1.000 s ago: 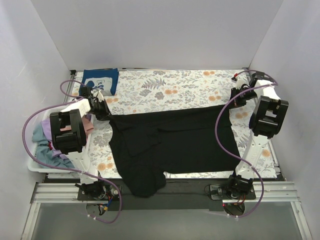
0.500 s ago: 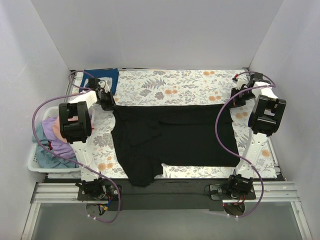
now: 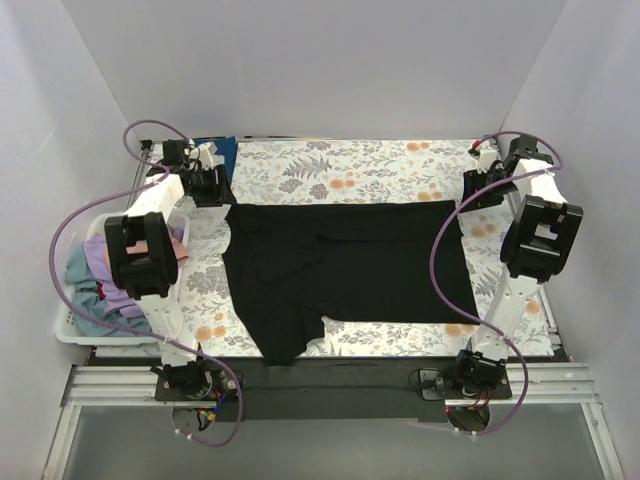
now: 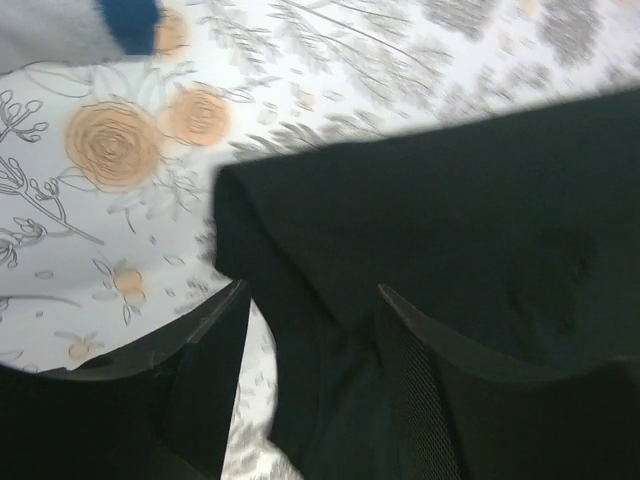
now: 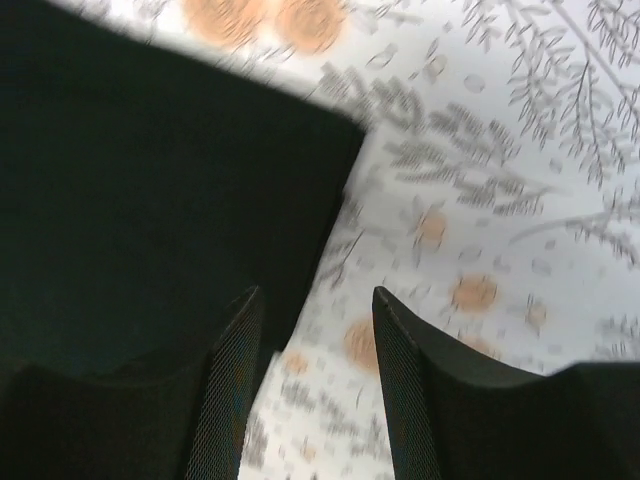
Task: Fold and stack the t-shirts
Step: Fold the tshirt
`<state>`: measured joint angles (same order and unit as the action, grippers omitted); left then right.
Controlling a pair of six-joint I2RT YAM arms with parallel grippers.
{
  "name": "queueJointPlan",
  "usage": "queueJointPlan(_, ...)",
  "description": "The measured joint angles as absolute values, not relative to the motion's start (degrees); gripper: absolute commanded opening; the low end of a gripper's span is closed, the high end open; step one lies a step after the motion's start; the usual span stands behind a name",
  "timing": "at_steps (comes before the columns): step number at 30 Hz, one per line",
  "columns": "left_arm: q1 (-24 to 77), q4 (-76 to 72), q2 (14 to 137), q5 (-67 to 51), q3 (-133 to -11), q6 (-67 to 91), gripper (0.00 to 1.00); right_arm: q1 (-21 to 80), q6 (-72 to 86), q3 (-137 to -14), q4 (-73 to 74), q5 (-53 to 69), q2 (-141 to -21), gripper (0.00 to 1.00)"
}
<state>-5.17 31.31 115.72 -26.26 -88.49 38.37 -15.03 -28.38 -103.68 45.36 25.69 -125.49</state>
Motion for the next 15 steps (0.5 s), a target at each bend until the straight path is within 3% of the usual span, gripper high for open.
queueJointPlan(9,-3.9,45.1,92.7,-39.0,-73.8,15.2,0.54,-14.4,-45.0,-88.6,56.4,25.6,-104.0,0.54)
queueJointPlan(15,6.2,54.0,79.3,-38.3,-55.7,-1.8,0.53,-9.8,-56.1,-64.5,60.2,20.7,-88.1,0.53)
